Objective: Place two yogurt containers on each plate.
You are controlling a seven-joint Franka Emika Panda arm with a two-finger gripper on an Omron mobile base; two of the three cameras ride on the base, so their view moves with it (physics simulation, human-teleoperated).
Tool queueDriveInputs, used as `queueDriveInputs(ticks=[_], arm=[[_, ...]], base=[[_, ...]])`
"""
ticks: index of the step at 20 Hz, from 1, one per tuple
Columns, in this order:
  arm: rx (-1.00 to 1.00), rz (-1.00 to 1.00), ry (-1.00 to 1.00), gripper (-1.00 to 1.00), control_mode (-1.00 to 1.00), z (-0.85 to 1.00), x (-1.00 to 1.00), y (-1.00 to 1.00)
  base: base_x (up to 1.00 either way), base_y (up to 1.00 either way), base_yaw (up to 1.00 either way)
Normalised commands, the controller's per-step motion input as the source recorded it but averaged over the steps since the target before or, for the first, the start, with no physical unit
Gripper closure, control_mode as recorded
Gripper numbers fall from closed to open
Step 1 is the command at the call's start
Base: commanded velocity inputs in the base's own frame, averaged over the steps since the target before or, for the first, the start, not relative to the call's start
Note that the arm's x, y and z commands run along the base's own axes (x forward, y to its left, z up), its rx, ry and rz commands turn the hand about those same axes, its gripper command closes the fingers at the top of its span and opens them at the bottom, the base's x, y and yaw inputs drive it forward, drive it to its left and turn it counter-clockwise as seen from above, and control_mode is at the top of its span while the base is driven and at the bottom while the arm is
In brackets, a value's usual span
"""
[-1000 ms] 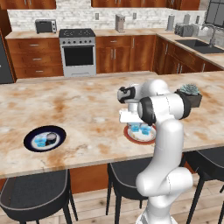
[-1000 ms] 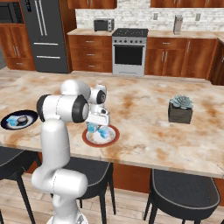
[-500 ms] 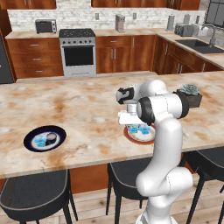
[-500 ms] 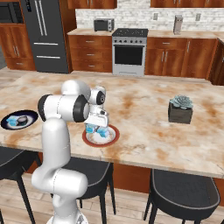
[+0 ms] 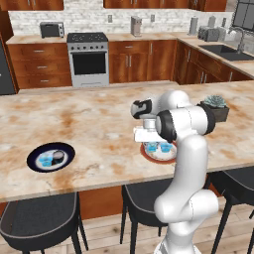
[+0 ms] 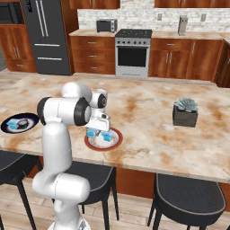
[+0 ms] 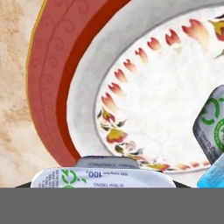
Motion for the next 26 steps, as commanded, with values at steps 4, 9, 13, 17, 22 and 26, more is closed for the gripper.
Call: queueDriveInputs(ticks=[4, 9, 13, 17, 22, 26], arm=[[0.0, 0.1, -0.02, 1.0, -1.0, -0.01, 0.0, 0.01], [0.01, 0.24, -0.24, 1.0, -1.0, -0.02, 0.0, 0.0], [0.04, 0.23, -0.21, 1.0, -1.0, -0.14, 0.0, 0.0], [0.04, 0.18, -0.12, -1.0, -1.0, -0.17, 0.0, 0.0], [0.04, 0.1, -0.04, -1.0, -1.0, -0.02, 0.0, 0.0], [0.02, 0.03, 0.0, -1.0, -1.0, 0.18, 0.0, 0.0]], base=[[0.0, 0.0, 0.0], [0.0, 0.0, 0.0], [0.0, 0.0, 0.0], [0.0, 0.0, 0.0], [0.0, 0.0, 0.0], [0.0, 0.0, 0.0]])
